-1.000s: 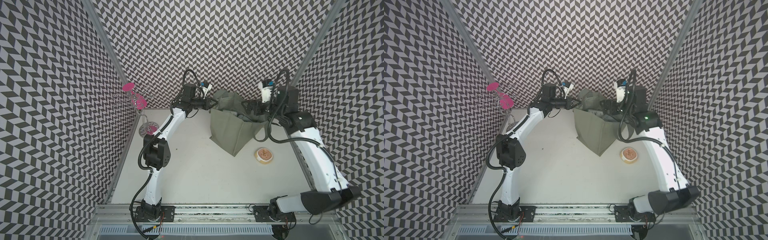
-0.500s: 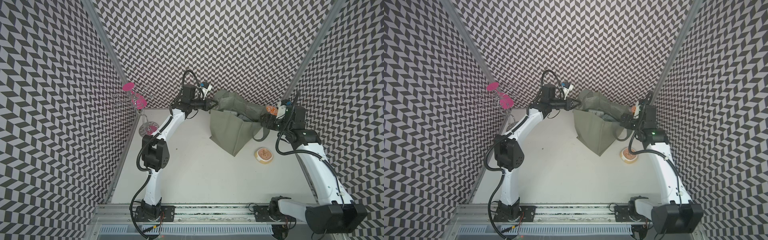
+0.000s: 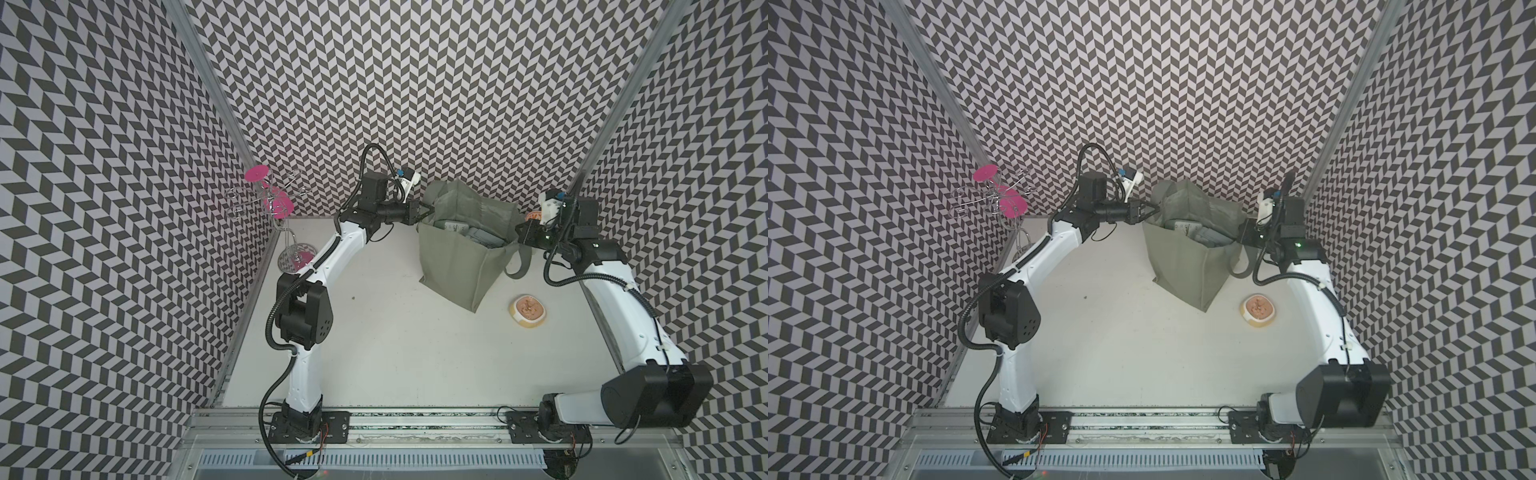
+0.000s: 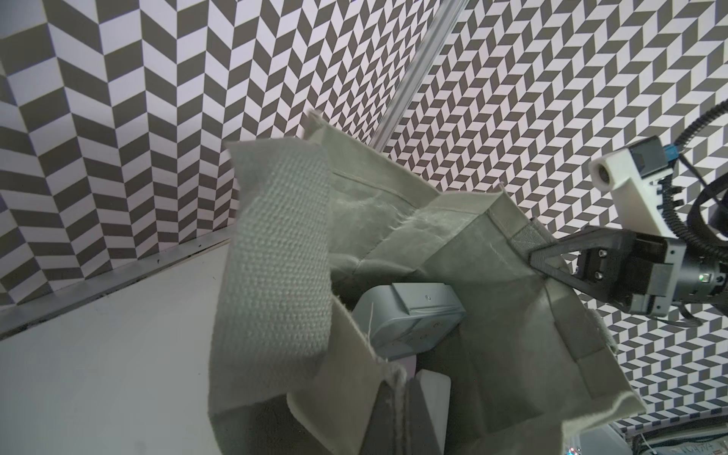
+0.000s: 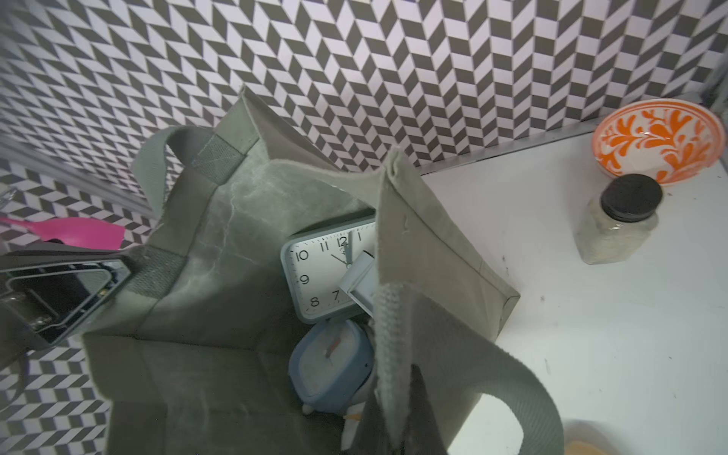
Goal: Put the alarm clock into the canvas bag
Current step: Pick up the canvas bag from the center of the board, then place the canvas bag at the center of the board.
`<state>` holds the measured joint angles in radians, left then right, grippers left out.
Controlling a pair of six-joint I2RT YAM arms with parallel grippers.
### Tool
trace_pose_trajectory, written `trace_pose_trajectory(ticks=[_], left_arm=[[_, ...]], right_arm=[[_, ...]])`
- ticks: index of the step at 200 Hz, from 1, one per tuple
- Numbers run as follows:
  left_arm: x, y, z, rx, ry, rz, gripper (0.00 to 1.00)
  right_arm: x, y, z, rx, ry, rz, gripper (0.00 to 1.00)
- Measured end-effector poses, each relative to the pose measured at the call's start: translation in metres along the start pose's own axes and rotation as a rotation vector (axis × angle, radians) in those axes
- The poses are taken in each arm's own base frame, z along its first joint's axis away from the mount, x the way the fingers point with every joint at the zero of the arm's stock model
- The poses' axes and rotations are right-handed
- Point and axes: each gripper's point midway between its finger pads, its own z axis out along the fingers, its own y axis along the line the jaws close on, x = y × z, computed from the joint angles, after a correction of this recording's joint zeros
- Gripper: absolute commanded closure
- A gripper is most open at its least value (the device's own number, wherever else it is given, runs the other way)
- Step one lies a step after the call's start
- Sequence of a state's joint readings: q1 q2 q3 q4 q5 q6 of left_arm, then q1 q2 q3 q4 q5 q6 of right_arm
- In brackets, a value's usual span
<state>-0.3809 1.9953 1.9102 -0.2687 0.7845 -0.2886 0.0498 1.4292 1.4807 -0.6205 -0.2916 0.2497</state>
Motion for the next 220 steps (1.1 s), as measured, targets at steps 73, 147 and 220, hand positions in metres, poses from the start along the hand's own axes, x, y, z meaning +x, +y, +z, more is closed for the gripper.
trace_pose_trajectory(ticks=[73, 147, 220], left_arm=[[-0.005, -0.006, -0.095, -0.182, -0.099, -0.054, 1.00], [0.021, 0.025, -0.128, -0.281, -0.155, -0.105, 0.51], [-0.052, -0.070, -0.151, -0.235, -0.333, 0.123, 0.01]], right_arm=[[-0.027, 0.090, 0.056, -0.176, 0.032, -0.108, 1.00], [-0.017, 0.119, 0.096, -0.318, 0.038, -0.160, 0.39], [-0.019, 0.048, -0.010, -0.183, -0.135, -0.058, 0.01]])
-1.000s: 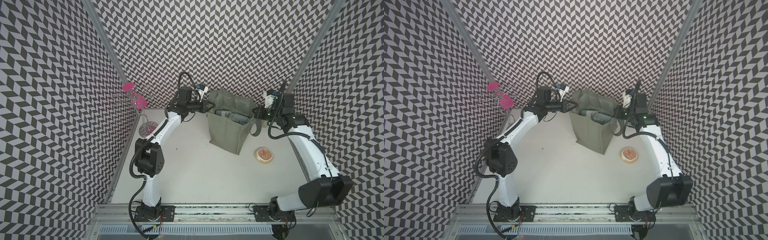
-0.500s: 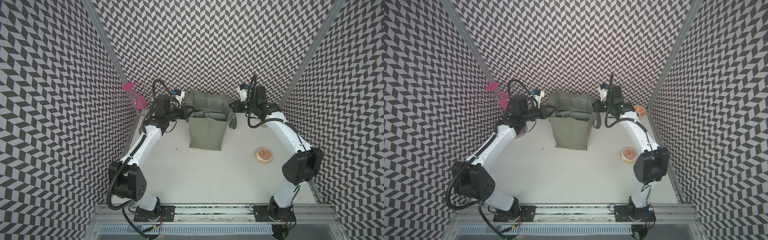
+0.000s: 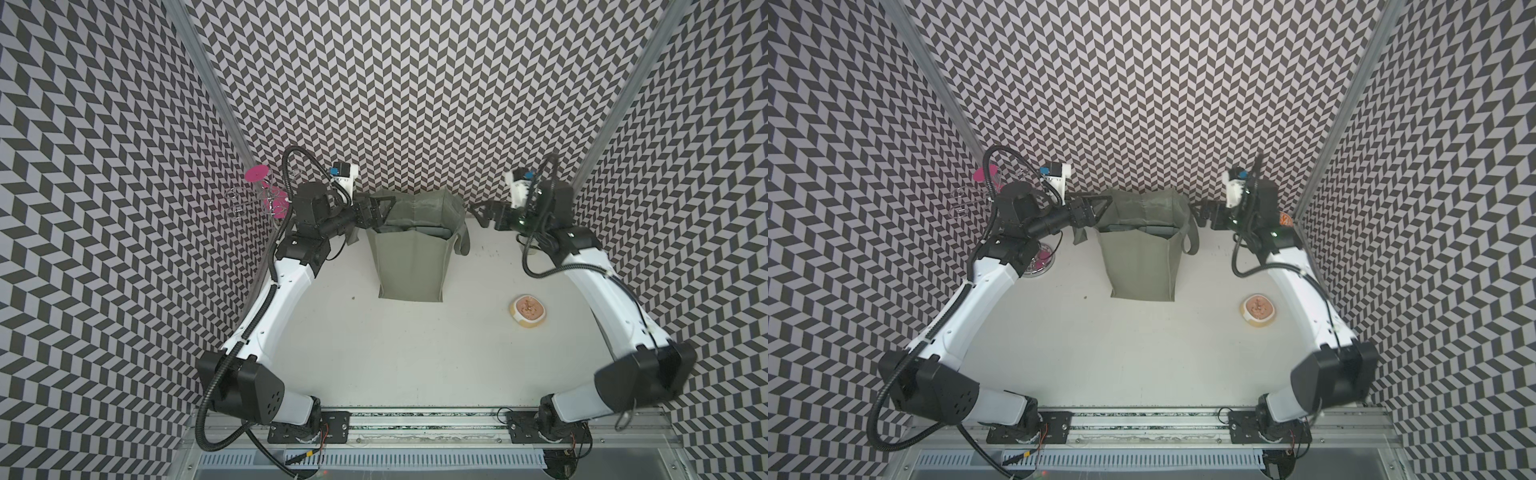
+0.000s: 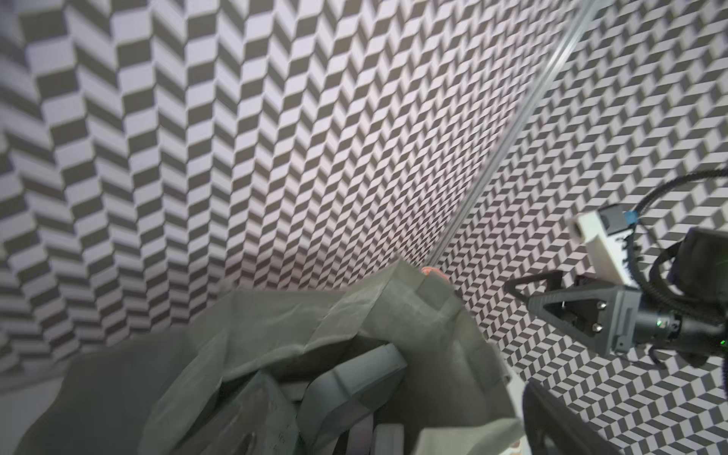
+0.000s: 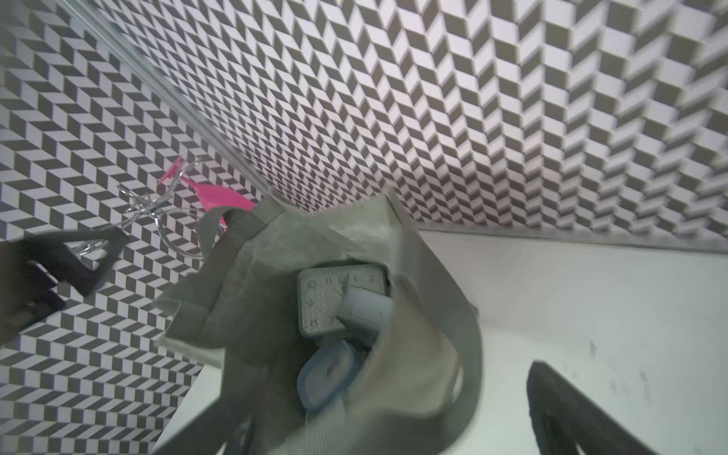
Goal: Put the alarm clock into the canvas bag
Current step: Place the canvas bag at the center of the board, then move the alarm to the center of the board.
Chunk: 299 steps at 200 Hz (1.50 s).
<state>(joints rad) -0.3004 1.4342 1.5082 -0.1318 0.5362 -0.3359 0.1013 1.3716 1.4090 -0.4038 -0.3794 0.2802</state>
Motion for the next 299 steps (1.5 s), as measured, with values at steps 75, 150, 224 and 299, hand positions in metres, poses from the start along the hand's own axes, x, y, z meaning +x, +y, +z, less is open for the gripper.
trace_pose_trajectory(ticks=[75, 150, 224, 299], left_arm=[[0.110, -0.198, 0.045, 0.456, 0.202, 0.060, 0.04], [0.251, -0.174, 0.086, 0.405, 0.455, -0.044, 0.17], [0.306, -0.186, 0.096, 0.367, 0.514, -0.052, 0.14], [0.371, -0.144, 0.040, 0.245, 0.658, -0.163, 0.07]], right_arm=[[0.148, -0.176, -0.069, 0.470, 0.075, 0.307, 0.03], [0.216, -0.227, -0.040, 0.569, 0.261, 0.350, 0.05], [0.235, -0.241, -0.009, 0.511, 0.344, 0.337, 0.14], [0.291, -0.153, 0.018, 0.349, 0.505, 0.291, 0.17]])
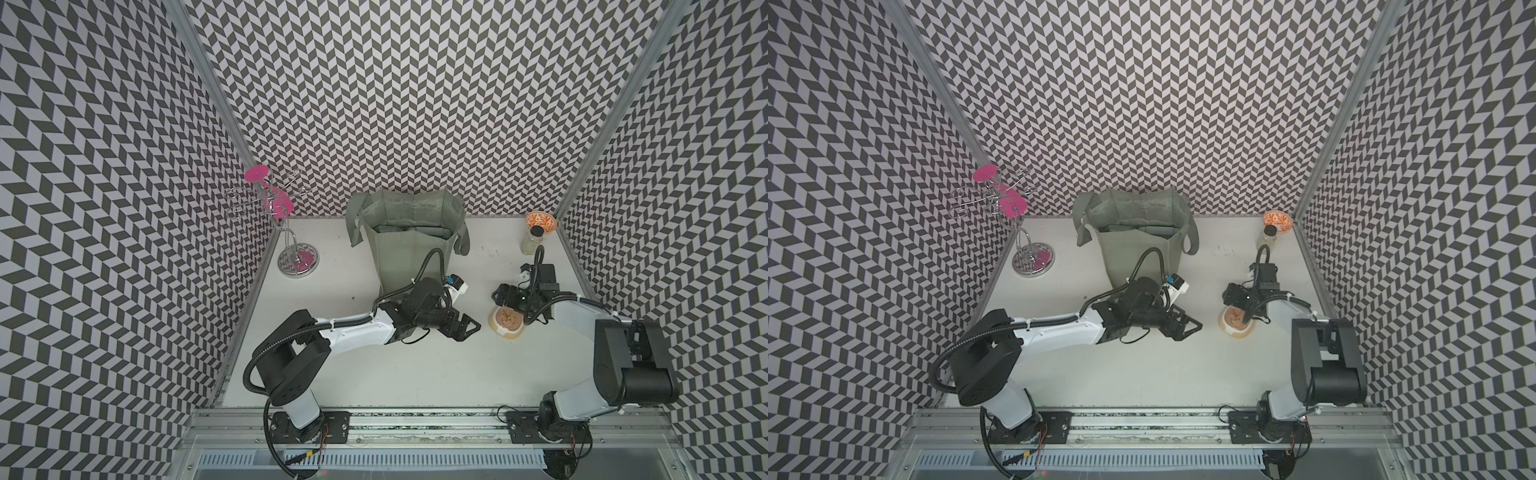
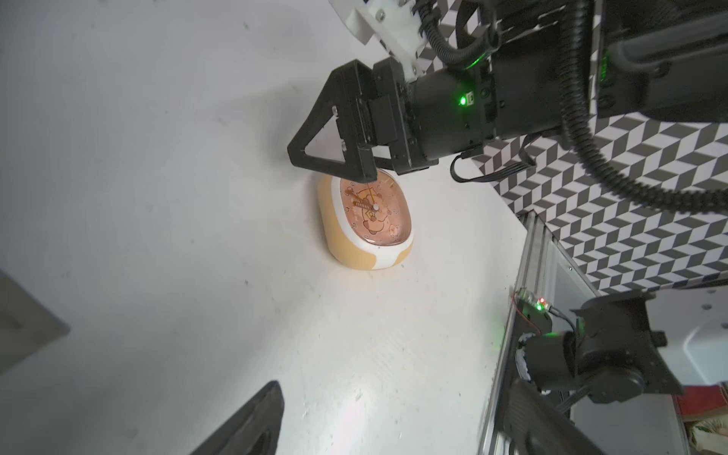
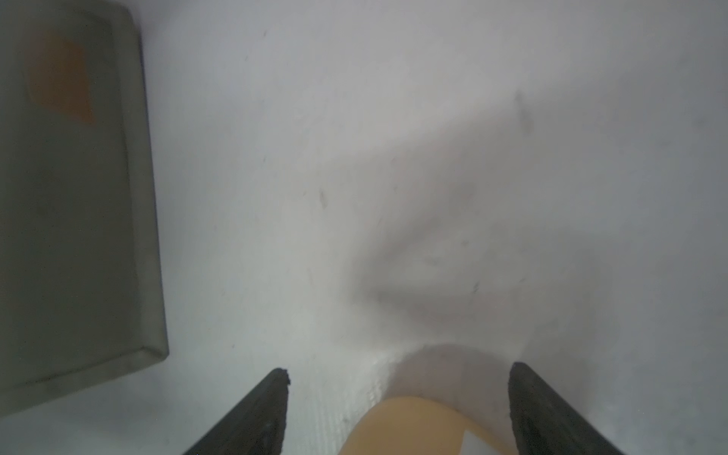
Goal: Put the alarm clock into the canvas bag
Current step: Move the alarm to the center of the board.
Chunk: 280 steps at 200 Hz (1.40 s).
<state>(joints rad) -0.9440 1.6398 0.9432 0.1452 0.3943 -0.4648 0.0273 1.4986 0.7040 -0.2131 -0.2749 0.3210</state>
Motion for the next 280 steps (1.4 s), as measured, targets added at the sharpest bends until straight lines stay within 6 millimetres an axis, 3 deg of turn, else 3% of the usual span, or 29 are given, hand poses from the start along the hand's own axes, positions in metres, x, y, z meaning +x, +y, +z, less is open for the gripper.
trace_pose_trajectory(ticks=[26, 48, 80, 95, 128, 168, 237, 259, 280], left_arm=[[0.019, 0.001, -0.016, 0.011, -0.008, -0.044, 0.06], [0.031, 0.003, -0.022, 0.022, -0.009, -0.071, 0.04], [0.038, 0.007, -0.015, 0.042, 0.005, -0.108, 0.03], [0.043, 0.012, -0.007, 0.047, 0.021, -0.125, 0.03], [0.054, 0.027, 0.015, 0.054, 0.071, -0.180, 0.10], [0.045, 0.031, 0.039, 0.106, 0.075, -0.210, 0.12], [0.031, 0.041, 0.052, 0.087, 0.049, -0.217, 0.11], [0.033, 0.052, 0.049, 0.065, 0.043, -0.241, 0.11], [0.047, 0.066, 0.044, 0.032, 0.061, -0.273, 0.10]], right_arm=[[0.029, 0.037, -0.007, -0.077, 0.049, -0.028, 0.17], [0.030, 0.059, -0.023, -0.141, 0.031, -0.044, 0.17], [0.000, 0.051, -0.059, -0.125, -0.123, 0.023, 0.17], [-0.001, 0.037, -0.067, -0.108, -0.169, 0.076, 0.18], [0.042, -0.002, -0.054, -0.029, -0.113, 0.203, 0.17], [0.074, -0.017, -0.044, -0.012, -0.071, 0.281, 0.15], [0.065, 0.012, -0.027, -0.194, -0.063, 0.197, 0.24], [0.073, 0.031, -0.022, -0.276, -0.027, 0.134, 0.25], [0.089, 0.059, -0.018, -0.372, 0.048, 0.052, 0.26]])
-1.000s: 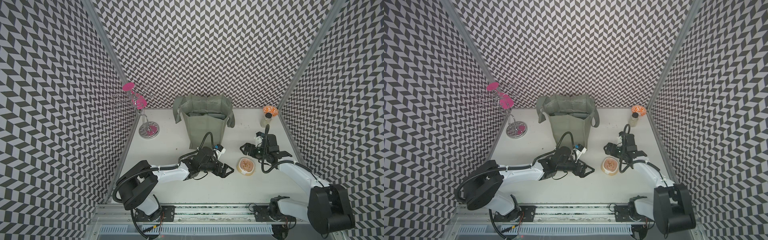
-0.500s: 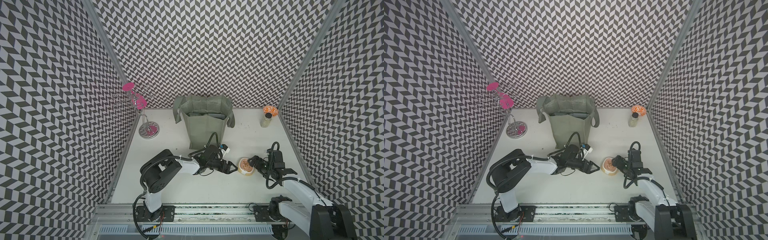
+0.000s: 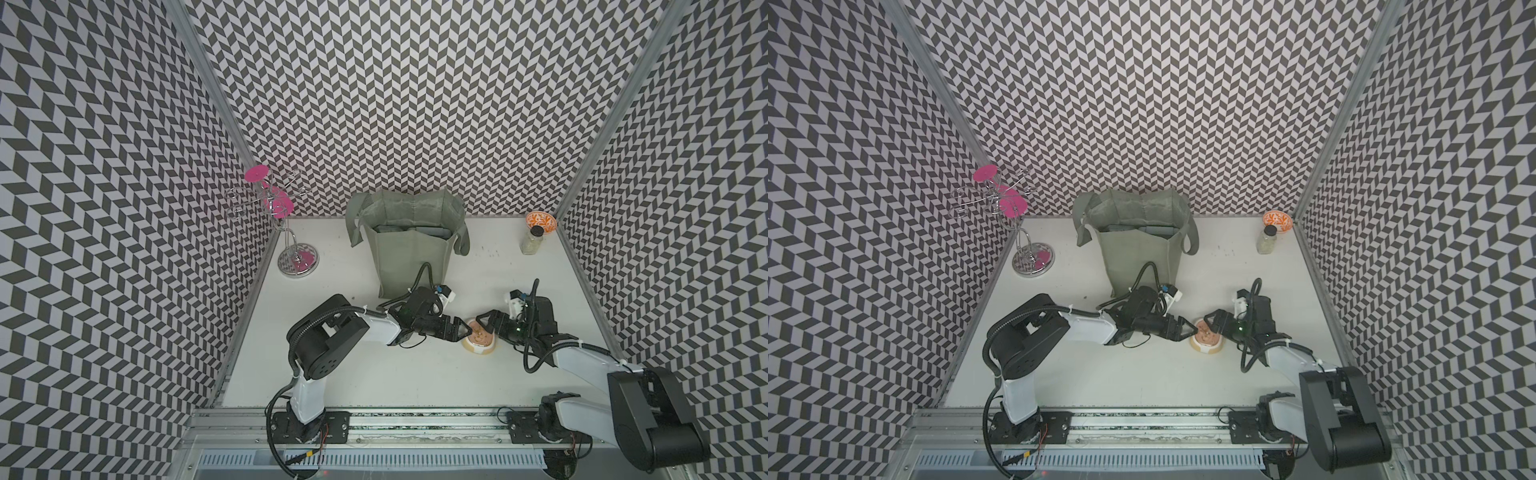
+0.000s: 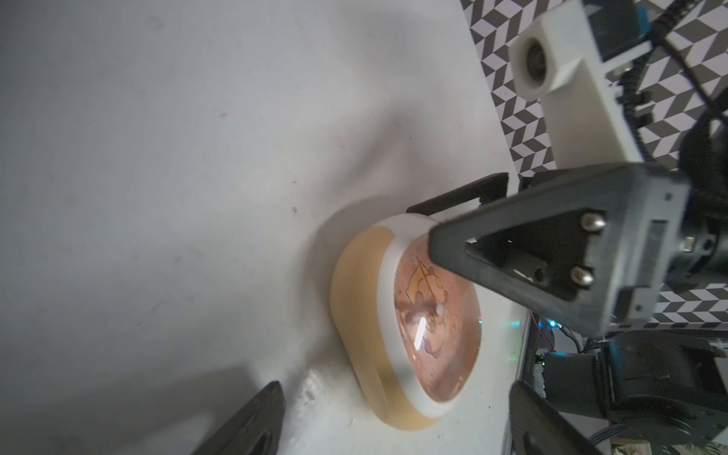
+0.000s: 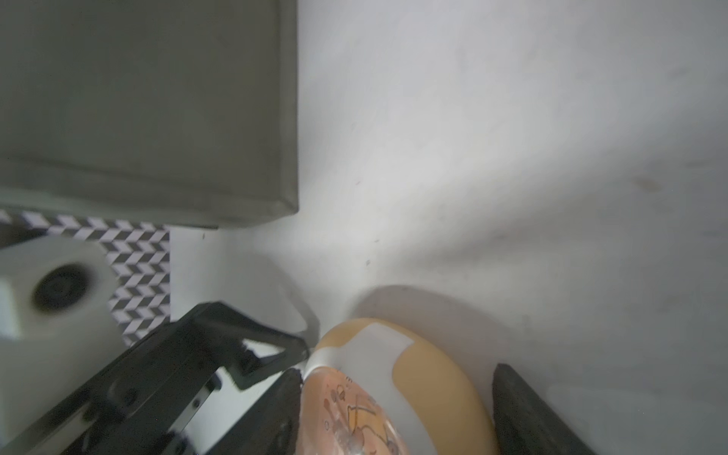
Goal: Put the alarm clock into the canvas bag
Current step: Move the alarm to the center of the board, then pick up the alarm from the center of the board.
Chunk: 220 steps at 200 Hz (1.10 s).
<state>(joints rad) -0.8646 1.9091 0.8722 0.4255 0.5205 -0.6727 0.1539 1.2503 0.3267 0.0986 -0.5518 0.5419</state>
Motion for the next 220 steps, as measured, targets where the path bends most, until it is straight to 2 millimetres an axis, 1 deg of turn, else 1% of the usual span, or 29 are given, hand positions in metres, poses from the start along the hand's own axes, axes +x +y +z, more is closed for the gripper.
trace_pose_trajectory(ticks=[21, 35, 42, 62, 80, 94, 108, 138, 160, 195, 220], left_arm=[[0.002, 0.003, -0.007, 0.009, -0.008, -0.012, 0.10], [0.008, 0.003, -0.012, 0.020, -0.005, -0.029, 0.09], [0.010, 0.002, -0.014, 0.025, -0.003, -0.037, 0.09], [0.018, 0.000, -0.019, 0.044, 0.008, -0.056, 0.09], [0.024, -0.002, -0.021, 0.064, 0.018, -0.073, 0.10], [0.029, -0.003, -0.023, 0.081, 0.028, -0.085, 0.12], [0.033, -0.004, -0.024, 0.097, 0.041, -0.100, 0.16], [0.042, -0.006, -0.026, 0.117, 0.069, -0.129, 0.21], [0.044, -0.007, -0.026, 0.125, 0.081, -0.145, 0.24], [0.048, -0.007, -0.024, 0.142, 0.097, -0.166, 0.28], [0.048, -0.007, -0.021, 0.155, 0.097, -0.169, 0.31]], right_arm=[[0.014, 0.015, 0.007, -0.064, 0.074, -0.025, 0.25], [0.015, 0.018, 0.007, -0.060, 0.093, -0.028, 0.21], [0.014, 0.017, 0.006, -0.050, 0.094, -0.026, 0.21], [0.011, 0.011, 0.002, -0.011, 0.080, -0.010, 0.22], [0.006, -0.003, -0.008, 0.030, 0.043, 0.035, 0.25], [0.008, -0.011, -0.016, 0.046, 0.017, 0.067, 0.27], [0.014, -0.014, -0.020, 0.045, 0.009, 0.084, 0.30], [0.030, -0.010, -0.023, -0.006, 0.041, 0.104, 0.34], [0.040, -0.007, -0.024, -0.037, 0.065, 0.113, 0.35], [0.056, 0.000, -0.021, -0.103, 0.150, 0.136, 0.36], [0.060, 0.007, -0.018, -0.161, 0.193, 0.143, 0.35]])
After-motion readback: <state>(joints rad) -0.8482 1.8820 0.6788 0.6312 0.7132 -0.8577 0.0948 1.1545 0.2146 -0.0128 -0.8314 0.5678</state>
